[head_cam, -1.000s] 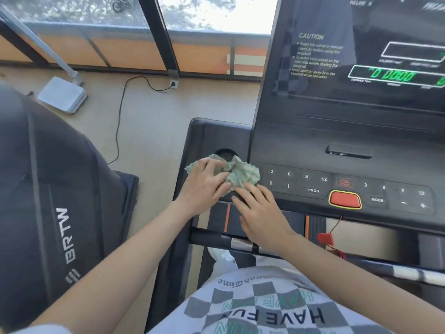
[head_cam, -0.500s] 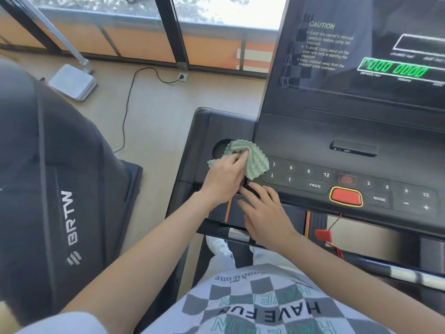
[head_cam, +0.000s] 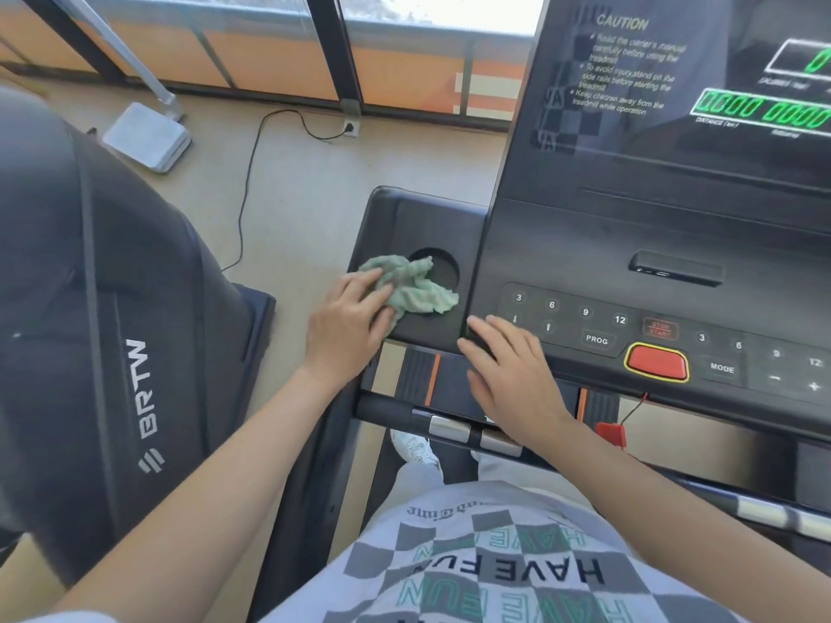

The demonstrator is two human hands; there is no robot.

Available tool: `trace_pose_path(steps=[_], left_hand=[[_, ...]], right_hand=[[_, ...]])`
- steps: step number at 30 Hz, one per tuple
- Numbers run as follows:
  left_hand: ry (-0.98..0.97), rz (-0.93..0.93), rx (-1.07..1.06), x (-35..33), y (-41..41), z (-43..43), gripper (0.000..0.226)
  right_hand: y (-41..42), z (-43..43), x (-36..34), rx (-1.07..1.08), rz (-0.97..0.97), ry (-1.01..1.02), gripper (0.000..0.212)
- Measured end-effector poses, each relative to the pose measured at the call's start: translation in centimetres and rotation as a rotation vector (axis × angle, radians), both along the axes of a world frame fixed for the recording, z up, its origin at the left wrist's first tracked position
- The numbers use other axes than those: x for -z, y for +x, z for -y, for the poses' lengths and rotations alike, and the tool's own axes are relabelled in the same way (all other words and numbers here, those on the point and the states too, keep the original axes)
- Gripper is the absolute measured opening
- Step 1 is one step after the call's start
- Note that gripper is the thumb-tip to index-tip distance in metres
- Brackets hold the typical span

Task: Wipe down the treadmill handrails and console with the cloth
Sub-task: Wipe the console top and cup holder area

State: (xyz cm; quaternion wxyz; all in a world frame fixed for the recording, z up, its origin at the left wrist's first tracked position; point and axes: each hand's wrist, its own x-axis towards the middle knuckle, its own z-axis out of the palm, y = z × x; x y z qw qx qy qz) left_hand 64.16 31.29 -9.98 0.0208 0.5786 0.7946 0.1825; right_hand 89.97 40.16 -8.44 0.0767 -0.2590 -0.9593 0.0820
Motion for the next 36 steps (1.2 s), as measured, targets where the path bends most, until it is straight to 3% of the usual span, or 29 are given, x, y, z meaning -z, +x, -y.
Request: trace_pose_path(steps=[3, 7, 13, 23, 29, 36], left_hand=[[-0.044, 0.031, -0.179, -0.3, 0.8, -2.1, 0.048], [-0.157, 0.061, -0.144, -0.2, 1.5, -6.2, 0.060], [-0.089, 0.114, 0.074, 0.8, 3.5, -5.5, 0.039], [-0.019, 0.015, 0.004, -0.3, 2.7, -0.4, 0.036], [-0.188, 0.114, -0.074, -0.4, 2.0, -5.8, 0.064], [-0.235, 0.215, 0.106, -0.8, 1.5, -13.5, 0.052]], right_hand=[[-0.8, -1.1, -0.2, 0.133, 0.098, 0.021, 0.052], [-1.4, -1.7, 0.0, 0.154, 0.131, 0.046, 0.059], [-0.8, -1.8, 0.8, 0.140, 0.069, 0.073, 0.062], [-0.1, -2.5, 1.4, 0.099, 0.002, 0.098, 0.061], [0.0, -2.8, 1.3, 0.100, -0.020, 0.072, 0.061], [-0.4, -3.1, 0.8, 0.122, 0.018, -0.003, 0.067]])
